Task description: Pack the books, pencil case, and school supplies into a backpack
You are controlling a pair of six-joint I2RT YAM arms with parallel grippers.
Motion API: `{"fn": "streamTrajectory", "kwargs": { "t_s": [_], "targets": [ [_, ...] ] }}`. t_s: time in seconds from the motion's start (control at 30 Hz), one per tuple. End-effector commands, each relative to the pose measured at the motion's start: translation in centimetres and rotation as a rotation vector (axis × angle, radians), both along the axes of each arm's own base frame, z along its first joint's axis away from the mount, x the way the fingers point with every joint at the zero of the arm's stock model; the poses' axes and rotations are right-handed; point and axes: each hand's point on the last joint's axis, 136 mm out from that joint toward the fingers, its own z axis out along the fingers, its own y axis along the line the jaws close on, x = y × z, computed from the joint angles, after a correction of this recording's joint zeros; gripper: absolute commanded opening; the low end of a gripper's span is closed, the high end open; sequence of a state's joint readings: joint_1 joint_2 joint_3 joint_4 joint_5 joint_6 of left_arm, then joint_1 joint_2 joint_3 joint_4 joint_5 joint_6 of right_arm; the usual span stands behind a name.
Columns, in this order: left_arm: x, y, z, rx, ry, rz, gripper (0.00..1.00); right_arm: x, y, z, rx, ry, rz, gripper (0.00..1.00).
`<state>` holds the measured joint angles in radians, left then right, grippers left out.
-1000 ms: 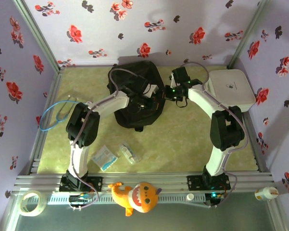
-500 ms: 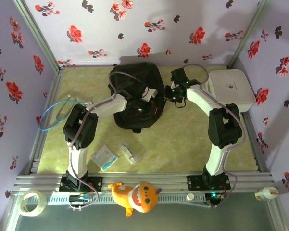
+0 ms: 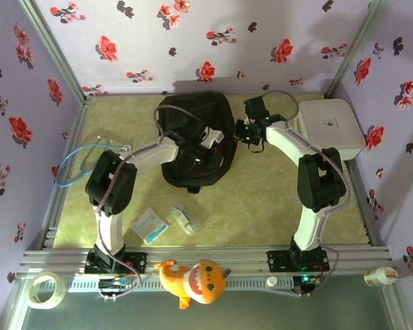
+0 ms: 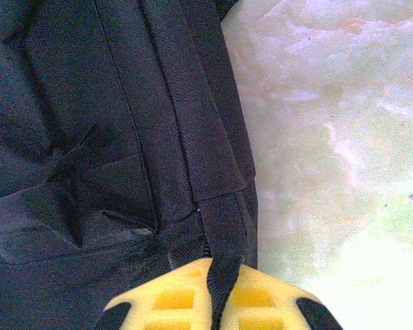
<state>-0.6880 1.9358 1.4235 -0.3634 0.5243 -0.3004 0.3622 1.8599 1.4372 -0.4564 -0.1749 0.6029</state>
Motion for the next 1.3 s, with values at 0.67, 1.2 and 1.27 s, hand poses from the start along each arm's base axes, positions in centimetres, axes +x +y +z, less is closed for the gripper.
{"fn": "streamTrajectory", "kwargs": {
  "t_s": [0.67, 1.2, 1.27],
  "targets": [
    [6.4, 3.4, 8.7, 0.138, -0.243, 0.292, 0.67, -4.5, -9.2, 4.0, -0.167, -0.153, -0.165, 0.74],
    [11.5, -3.6, 6.2, 0.096, -0.205, 0.272, 0.43, 1.7, -7.1, -1.1, 0.148, -0.029, -0.149, 0.75],
    [11.6, -4.4, 5.7, 0.104, -0.24, 0.203, 0.43, 1.8, -6.5, -2.1, 0.168, 0.005, -0.121, 0.73]
  ]
}}
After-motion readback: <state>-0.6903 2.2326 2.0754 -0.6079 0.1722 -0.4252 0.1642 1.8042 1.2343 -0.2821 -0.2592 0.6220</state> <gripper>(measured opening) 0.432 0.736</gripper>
